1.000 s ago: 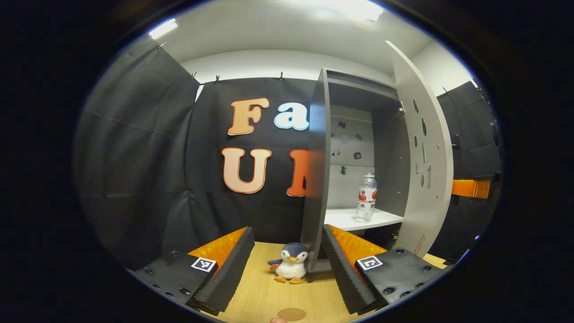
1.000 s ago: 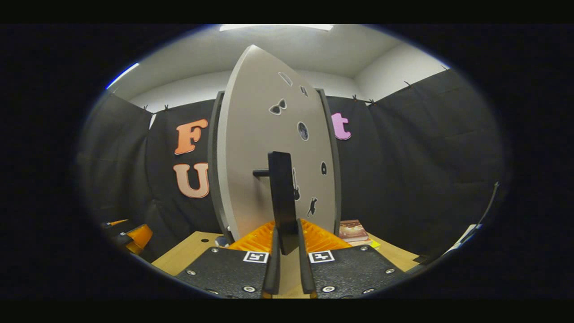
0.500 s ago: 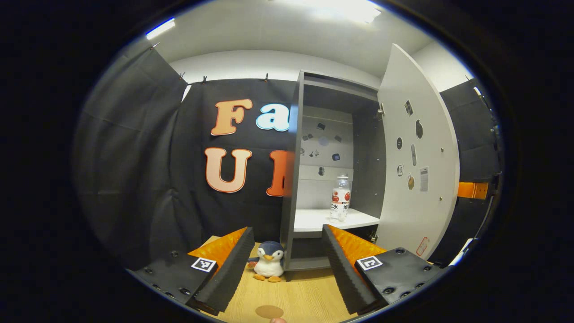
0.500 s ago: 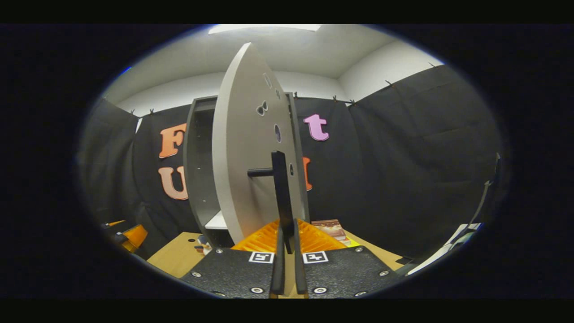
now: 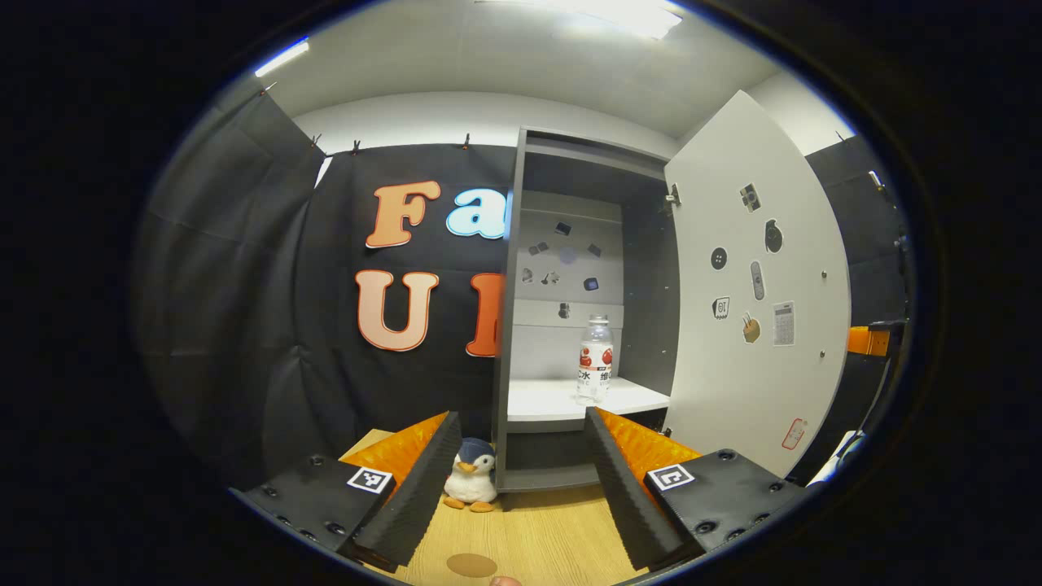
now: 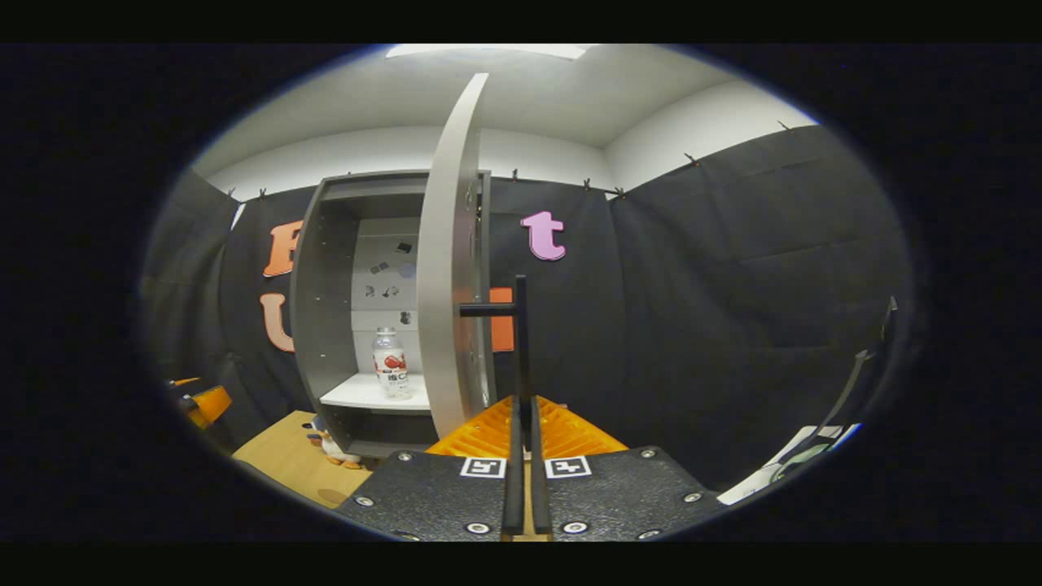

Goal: Open the cabinet door with the right hand, grasp the bottle in the cabinet with the left hand and place it on the coaster, then close the cabinet door with the right hand.

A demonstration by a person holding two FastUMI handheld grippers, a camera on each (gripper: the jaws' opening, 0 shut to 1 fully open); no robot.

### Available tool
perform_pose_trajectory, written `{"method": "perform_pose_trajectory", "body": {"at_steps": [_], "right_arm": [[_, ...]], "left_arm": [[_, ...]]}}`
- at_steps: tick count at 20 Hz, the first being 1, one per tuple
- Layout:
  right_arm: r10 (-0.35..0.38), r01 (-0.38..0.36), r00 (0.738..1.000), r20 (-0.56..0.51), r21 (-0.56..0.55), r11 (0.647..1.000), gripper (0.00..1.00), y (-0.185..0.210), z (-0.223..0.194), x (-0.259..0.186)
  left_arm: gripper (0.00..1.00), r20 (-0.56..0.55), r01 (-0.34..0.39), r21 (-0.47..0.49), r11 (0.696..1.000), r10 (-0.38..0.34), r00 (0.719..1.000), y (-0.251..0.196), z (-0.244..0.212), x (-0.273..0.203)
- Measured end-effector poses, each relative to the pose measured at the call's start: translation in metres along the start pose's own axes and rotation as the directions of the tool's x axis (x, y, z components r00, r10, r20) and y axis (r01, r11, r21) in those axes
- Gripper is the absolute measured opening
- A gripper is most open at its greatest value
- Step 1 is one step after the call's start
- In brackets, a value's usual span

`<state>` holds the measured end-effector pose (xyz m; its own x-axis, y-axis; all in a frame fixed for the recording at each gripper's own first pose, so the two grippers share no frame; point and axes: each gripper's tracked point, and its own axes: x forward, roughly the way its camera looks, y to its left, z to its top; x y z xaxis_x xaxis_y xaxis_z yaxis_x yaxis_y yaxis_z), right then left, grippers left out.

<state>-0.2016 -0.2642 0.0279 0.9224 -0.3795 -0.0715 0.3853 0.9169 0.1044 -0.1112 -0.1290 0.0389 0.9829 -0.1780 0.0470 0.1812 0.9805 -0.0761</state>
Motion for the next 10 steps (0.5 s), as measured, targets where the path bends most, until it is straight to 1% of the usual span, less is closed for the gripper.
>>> {"method": "perform_pose_trajectory", "body": {"at_steps": [1,2,3,7,9,10], "right_arm": [[0.019,-0.019,1.000,0.000,-0.004,1.000,0.00,-0.003,-0.001,0.001],[0.029,-0.029,1.000,0.003,-0.007,1.000,0.00,-0.009,0.000,0.002],[0.030,-0.030,1.000,0.003,-0.013,0.999,0.04,-0.015,0.000,0.002],[-0.007,0.007,1.000,0.005,0.004,1.000,0.10,-0.047,-0.001,0.002],[0.006,-0.006,1.000,0.003,0.026,1.000,0.00,-0.046,-0.004,0.000],[0.010,-0.010,1.000,-0.009,0.029,1.000,0.05,-0.046,-0.008,0.000]], "left_arm": [[0.98,0.003,0.007,0.003,1.000,-0.007,1.000,-0.006,0.001,0.000],[0.98,0.002,0.015,0.005,1.000,-0.015,1.000,-0.012,0.001,-0.001],[0.98,0.000,0.020,0.007,1.000,-0.020,1.000,-0.017,-0.001,-0.002],[0.98,-0.014,0.028,0.014,1.000,-0.028,1.000,-0.029,-0.007,-0.002],[0.98,-0.024,0.034,0.018,0.999,-0.034,0.999,-0.035,-0.012,-0.001],[0.98,-0.028,0.037,0.018,0.999,-0.036,0.999,-0.038,-0.013,-0.001]]}}
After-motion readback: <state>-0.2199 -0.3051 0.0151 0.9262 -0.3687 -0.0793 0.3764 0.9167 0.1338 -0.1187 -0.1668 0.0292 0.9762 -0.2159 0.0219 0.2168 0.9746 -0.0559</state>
